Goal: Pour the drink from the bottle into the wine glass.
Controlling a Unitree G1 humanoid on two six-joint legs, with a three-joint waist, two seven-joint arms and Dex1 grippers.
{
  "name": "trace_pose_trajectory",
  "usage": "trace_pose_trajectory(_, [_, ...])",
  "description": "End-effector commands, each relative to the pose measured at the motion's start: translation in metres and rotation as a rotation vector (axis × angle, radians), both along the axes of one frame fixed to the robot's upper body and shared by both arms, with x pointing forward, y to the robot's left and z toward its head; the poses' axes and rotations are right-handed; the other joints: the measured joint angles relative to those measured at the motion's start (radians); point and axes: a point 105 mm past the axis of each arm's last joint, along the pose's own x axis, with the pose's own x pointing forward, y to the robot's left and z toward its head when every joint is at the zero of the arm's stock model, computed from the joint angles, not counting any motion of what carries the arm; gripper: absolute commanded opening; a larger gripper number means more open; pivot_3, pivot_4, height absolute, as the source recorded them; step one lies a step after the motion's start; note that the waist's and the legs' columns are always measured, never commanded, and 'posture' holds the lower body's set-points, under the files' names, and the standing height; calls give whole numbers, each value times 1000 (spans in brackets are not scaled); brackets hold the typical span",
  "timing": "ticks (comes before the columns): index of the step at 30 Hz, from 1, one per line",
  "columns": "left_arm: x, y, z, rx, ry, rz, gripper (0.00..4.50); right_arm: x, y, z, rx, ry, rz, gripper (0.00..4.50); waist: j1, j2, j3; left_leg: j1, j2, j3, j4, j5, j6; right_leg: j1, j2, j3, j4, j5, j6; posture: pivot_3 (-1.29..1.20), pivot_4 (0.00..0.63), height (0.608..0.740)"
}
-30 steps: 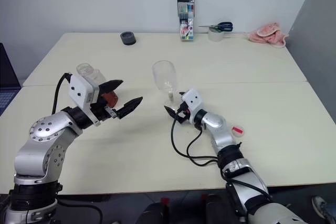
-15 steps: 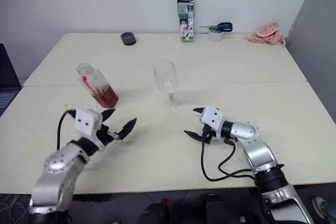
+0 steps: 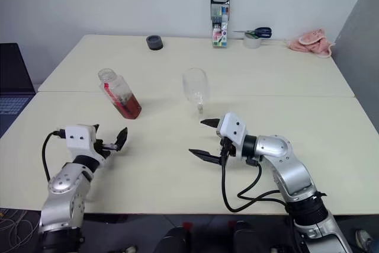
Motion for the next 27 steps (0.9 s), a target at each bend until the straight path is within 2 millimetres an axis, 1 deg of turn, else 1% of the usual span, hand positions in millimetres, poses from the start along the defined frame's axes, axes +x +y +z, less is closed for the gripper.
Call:
trace_pose_trajectory(1, [6, 2, 8, 23, -16, -39, 4500, -5, 6, 12, 10, -45, 28, 4454, 0, 0, 0, 0, 0, 0, 0, 0, 0, 0, 0, 0, 0, 0, 0, 0, 150, 740])
trace_pose_trajectory(6, [19, 6, 18, 23, -33, -47, 4500, -6, 8, 14, 4, -51, 29, 4454, 0, 0, 0, 0, 0, -1, 0, 0, 0, 0, 0, -1, 0, 0, 0, 0, 150, 740])
trace_pose_trajectory(11, [33, -4, 26, 6, -46, -107, 4500, -6, 10, 17, -6, -72, 34, 4454, -1, 0, 0, 0, 0, -1, 0, 0, 0, 0, 0, -1, 0, 0, 0, 0, 150, 740])
trace_pose_trajectory(15, [41, -4, 33, 5, -60, -110, 4500, -7, 12, 20, 1, -76, 39, 4454, -1, 0, 0, 0, 0, -1, 0, 0, 0, 0, 0, -1, 0, 0, 0, 0, 150, 740])
trace_pose_trajectory(27, [57, -1, 47, -20, -98, -84, 4500, -3, 12, 25, 18, -76, 25, 4454, -1, 0, 0, -1, 0, -1, 0, 0, 0, -1, 0, -1, 0, 0, 0, 0, 150, 740])
